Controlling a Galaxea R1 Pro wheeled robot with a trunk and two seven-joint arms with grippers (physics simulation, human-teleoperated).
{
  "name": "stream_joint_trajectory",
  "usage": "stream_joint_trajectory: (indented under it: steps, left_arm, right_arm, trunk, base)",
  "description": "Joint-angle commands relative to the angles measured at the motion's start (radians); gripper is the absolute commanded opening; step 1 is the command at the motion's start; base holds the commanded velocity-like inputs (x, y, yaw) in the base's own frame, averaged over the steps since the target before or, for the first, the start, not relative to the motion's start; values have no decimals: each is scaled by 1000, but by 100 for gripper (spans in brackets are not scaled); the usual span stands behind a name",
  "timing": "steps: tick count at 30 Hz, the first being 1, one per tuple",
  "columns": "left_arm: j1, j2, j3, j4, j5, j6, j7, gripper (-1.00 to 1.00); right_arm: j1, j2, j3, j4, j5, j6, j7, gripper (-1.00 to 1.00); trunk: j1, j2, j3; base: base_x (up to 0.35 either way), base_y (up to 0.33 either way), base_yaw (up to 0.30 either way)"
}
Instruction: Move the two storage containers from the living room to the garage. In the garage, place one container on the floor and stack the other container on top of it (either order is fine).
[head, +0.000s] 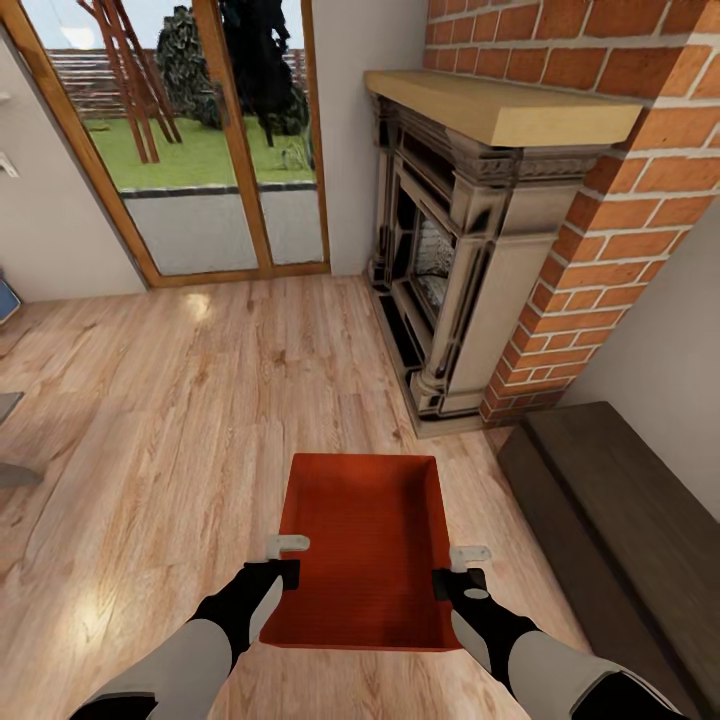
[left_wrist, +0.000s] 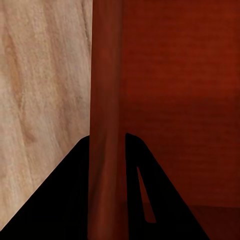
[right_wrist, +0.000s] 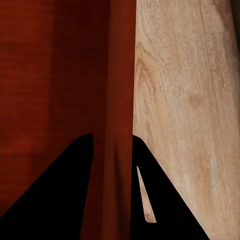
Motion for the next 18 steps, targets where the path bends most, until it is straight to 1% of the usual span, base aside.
stream_joint_trajectory:
  steps: [1, 9, 18]
  left_arm:
    - [0, -1, 7, 1, -3, 6, 3, -100]
    - [0, -1, 8, 0, -3, 5, 3, -100]
    - [0, -1, 7, -3, -2, 5, 3, -100]
  right_arm:
    - [-1, 0, 15, -11, 0, -18, 5, -100]
    - [-1, 1, 15, -12, 0, -18, -1, -100]
    - [-1, 1, 13, -11, 0, -18, -1, -100]
  trunk:
    - [-4, 6, 2]
    - [-34, 62, 27]
    - [-34, 62, 27]
  base:
    - [0, 0, 0]
    - [0, 0, 0]
    - [0, 0, 0]
